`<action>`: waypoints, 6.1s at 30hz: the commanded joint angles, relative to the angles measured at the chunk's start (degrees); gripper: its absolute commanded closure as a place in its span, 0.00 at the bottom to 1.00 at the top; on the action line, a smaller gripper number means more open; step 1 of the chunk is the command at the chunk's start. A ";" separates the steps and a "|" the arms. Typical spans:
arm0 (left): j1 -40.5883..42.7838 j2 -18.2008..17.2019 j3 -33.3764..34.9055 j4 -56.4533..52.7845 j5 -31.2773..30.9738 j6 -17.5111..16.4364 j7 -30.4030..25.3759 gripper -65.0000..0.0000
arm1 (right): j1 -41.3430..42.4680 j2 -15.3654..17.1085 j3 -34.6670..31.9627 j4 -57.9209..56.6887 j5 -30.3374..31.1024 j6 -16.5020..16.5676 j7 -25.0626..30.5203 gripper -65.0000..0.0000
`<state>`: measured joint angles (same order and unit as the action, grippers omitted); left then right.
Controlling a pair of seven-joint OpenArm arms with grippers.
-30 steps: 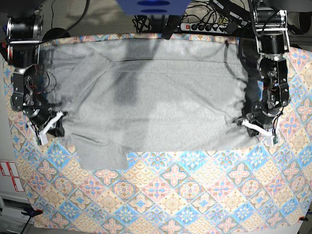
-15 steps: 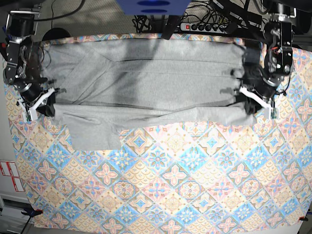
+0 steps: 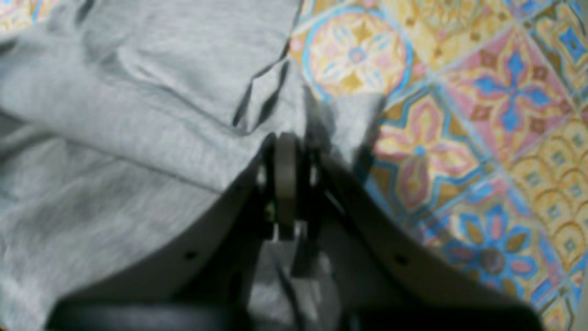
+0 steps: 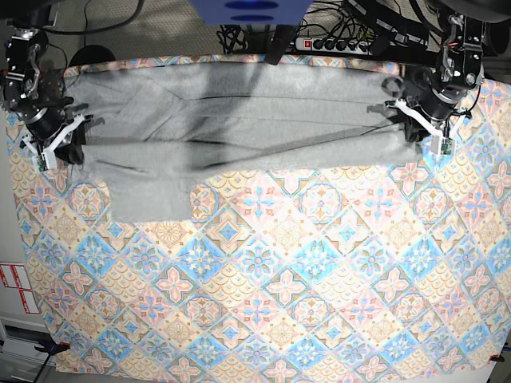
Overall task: Fold the T-shirt properly
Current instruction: 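Lift the folded edge and fold it over toward the collar, then release the shirt and move the right gripper to the shirt's side, then grasp the shirt's side edge with the right gripper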
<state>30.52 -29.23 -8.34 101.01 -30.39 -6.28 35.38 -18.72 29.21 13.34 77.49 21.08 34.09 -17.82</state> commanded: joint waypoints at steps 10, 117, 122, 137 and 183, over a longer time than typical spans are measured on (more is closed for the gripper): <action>-2.70 -2.55 -1.11 -7.52 1.60 0.00 -1.05 1.00 | -2.86 1.25 0.41 2.29 0.85 0.07 1.52 0.99; -3.67 0.27 -1.29 -1.01 -6.75 0.26 1.94 0.40 | 8.04 -14.75 -9.08 10.99 -11.72 -7.49 -19.58 1.00; -4.63 2.02 -1.29 -1.10 -6.22 0.26 2.12 0.40 | 0.74 -14.75 -9.08 19.43 -11.72 -7.49 -19.58 1.00; -4.81 2.11 -1.46 -1.19 -6.22 0.26 2.21 0.40 | -11.39 -13.78 -2.66 28.92 -11.72 -7.40 -19.32 1.00; -5.16 2.11 -1.20 -3.74 -6.49 0.17 2.12 0.40 | 1.36 -14.05 -14.27 15.47 -11.98 -7.49 -19.58 0.56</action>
<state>25.56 -26.37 -9.15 96.42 -36.49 -5.91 38.33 -17.47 14.61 -1.13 92.18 8.47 26.37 -38.17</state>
